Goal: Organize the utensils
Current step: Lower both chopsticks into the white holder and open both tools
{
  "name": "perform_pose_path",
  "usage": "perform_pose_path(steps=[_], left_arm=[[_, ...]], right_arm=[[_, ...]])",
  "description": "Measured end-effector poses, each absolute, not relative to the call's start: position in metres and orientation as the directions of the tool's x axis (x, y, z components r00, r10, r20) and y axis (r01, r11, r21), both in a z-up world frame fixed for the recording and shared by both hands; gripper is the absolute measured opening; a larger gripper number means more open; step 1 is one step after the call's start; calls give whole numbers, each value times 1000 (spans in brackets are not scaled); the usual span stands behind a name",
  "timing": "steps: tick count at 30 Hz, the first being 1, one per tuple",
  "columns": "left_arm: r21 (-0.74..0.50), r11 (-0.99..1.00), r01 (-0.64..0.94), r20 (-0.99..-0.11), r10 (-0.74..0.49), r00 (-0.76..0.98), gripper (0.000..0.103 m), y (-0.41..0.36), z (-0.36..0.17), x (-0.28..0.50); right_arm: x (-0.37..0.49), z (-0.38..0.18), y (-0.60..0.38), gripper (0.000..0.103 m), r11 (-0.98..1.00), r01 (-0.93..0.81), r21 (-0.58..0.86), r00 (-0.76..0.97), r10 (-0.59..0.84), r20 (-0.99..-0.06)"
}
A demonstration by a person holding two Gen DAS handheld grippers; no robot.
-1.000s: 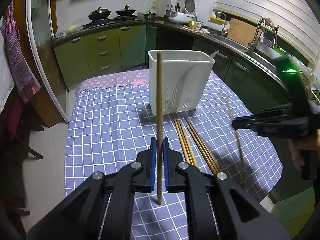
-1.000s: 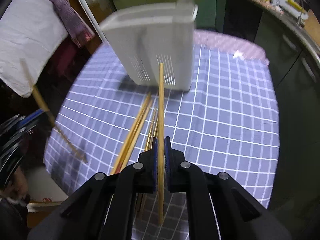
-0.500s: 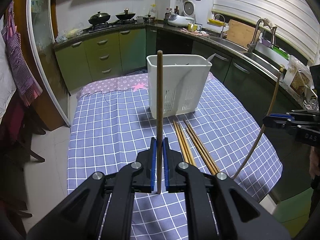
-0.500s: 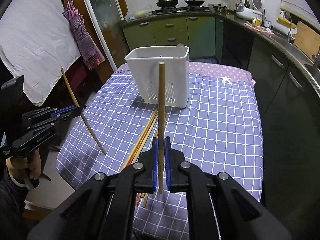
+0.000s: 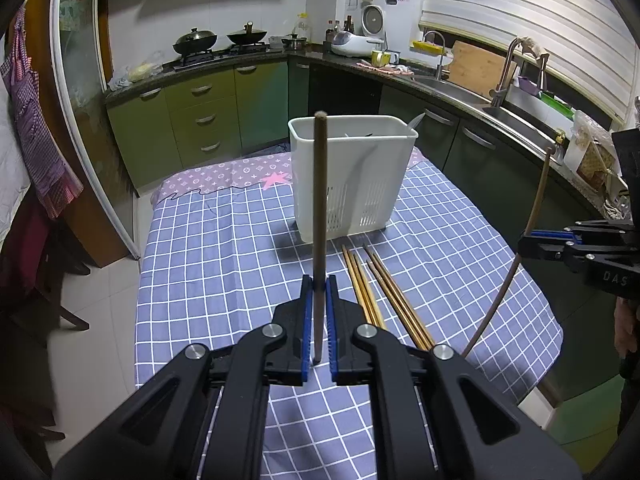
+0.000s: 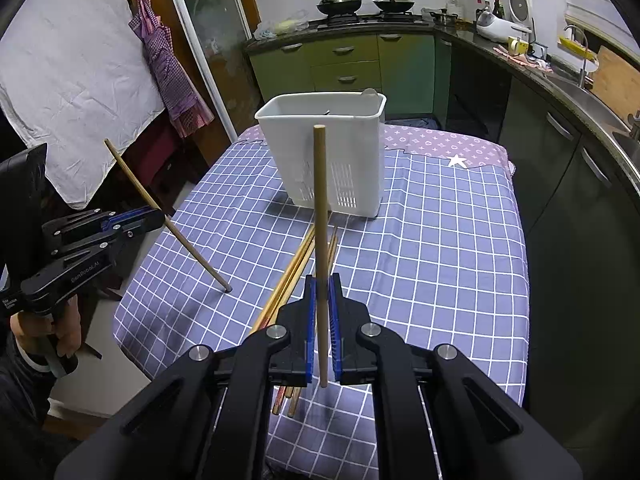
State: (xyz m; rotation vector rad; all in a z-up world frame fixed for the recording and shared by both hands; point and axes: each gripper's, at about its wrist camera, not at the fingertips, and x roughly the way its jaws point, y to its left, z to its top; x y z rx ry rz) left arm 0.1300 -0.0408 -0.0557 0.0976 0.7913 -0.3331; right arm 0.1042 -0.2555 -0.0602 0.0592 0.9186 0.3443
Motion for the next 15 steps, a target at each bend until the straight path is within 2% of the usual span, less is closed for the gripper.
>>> perform_pose_path(steps=[8,15], left_arm=[[-34,941,338,-698,-264,665,7,-42,-46,128],[-24,931,364,-674,-284,682,7,-47,-10,133]], right_arm=[[107,-53,-257,7,940,-273,205,559,328,-762],[113,-18,-260,7,935,-291,204,609,345,-714]])
